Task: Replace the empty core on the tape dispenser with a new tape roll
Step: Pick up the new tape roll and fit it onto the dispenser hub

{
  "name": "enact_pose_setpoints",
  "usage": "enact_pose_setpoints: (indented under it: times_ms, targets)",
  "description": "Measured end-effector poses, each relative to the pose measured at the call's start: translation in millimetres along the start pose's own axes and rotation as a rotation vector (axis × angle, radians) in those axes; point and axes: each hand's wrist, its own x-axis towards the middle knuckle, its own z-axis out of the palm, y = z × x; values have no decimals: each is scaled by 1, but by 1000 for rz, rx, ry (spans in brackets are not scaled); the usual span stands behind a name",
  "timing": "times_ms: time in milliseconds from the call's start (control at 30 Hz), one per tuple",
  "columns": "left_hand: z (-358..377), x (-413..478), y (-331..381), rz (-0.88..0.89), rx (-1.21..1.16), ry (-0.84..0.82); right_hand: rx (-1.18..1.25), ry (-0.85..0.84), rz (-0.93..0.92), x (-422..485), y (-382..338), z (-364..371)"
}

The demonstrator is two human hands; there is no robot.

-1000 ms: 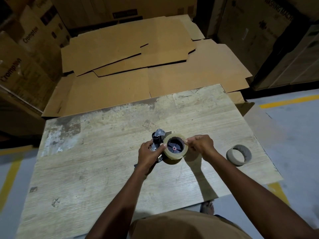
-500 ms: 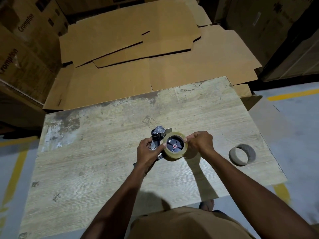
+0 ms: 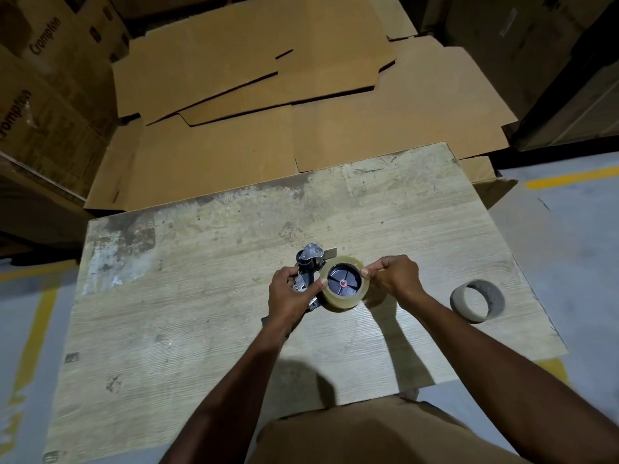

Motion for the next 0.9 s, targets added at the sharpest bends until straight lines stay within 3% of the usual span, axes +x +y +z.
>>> enact_pose_setpoints:
  times_ms: [600, 900]
  targets:
    - [4, 7, -7, 51, 115, 30, 29, 8, 42, -6, 1, 8]
    - [-2, 3, -9, 75, 49, -38, -14, 13, 15, -5, 2, 8]
